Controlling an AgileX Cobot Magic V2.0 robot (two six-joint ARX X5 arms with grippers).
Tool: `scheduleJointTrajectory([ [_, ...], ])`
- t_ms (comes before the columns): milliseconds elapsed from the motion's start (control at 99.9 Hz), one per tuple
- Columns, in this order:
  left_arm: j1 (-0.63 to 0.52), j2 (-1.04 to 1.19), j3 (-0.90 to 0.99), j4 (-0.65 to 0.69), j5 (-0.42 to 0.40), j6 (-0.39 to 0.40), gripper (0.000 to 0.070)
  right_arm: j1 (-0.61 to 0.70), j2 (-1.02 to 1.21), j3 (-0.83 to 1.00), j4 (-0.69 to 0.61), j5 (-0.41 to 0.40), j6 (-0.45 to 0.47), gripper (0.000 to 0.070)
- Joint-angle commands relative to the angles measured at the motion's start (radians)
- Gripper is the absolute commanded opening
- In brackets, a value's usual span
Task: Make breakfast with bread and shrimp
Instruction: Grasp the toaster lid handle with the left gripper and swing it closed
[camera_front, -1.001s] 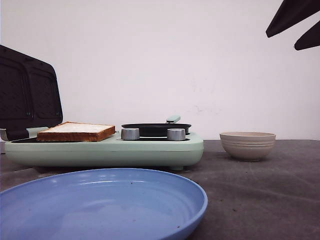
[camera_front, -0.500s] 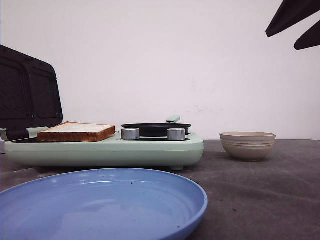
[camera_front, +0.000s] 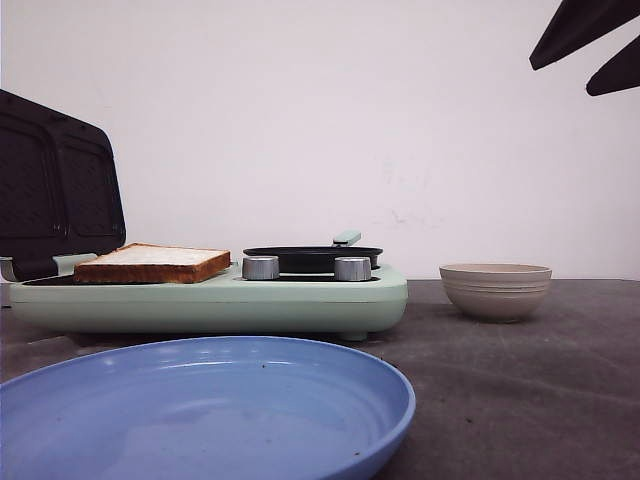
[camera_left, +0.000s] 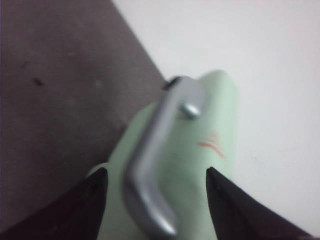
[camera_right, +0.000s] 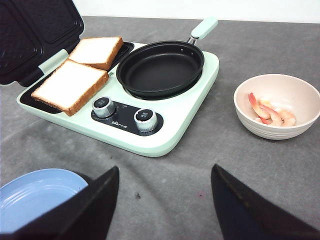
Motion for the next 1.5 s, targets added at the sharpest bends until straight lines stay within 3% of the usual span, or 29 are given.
scheduleJointTrajectory([
  [0, 0.008, 0.02, 0.02, 0.018, -0.001, 0.0, 0.0313, 0.006, 0.006, 0.005, 0.014, -0.002, 0.006, 0.0358],
  [50, 0.008, 0.031, 0.02, 0.023, 0.004, 0.0, 0.0313, 0.006, 0.006, 0.005, 0.014, 0.002, 0.006, 0.0358],
  [60, -0.006, 0.14, 0.02, 0.13, 0.089, -0.024, 0.0209, 0.006, 0.007, 0.005, 0.013, 0.008, 0.007, 0.0358],
  [70, -0.007, 0.14, 0.02, 0.132, 0.089, -0.024, 0.0189, 0.006, 0.007, 0.005, 0.013, 0.008, 0.007, 0.0358],
  [230, -0.019, 0.14, 0.02, 0.155, 0.09, -0.024, 0.0002, 0.006, 0.007, 0.005, 0.013, 0.008, 0.007, 0.0358],
  [610, -0.084, 0.14, 0.02, 0.161, 0.084, -0.019, 0.0, 0.006, 0.007, 0.005, 0.009, 0.008, 0.009, 0.0358],
  [961, -0.216, 0.14, 0.02, 0.158, 0.051, 0.079, 0.0001, 0.006, 0.006, 0.005, 0.008, 0.008, 0.016, 0.0358],
  [1311, -0.392, 0.141, 0.02, 0.096, -0.142, 0.238, 0.0001, 0.006, 0.006, 0.005, 0.007, 0.007, 0.022, 0.0358],
  [1491, -0.484, 0.159, 0.02, 0.098, -0.229, 0.276, 0.0002, 0.006, 0.006, 0.005, 0.007, 0.008, 0.023, 0.0358],
])
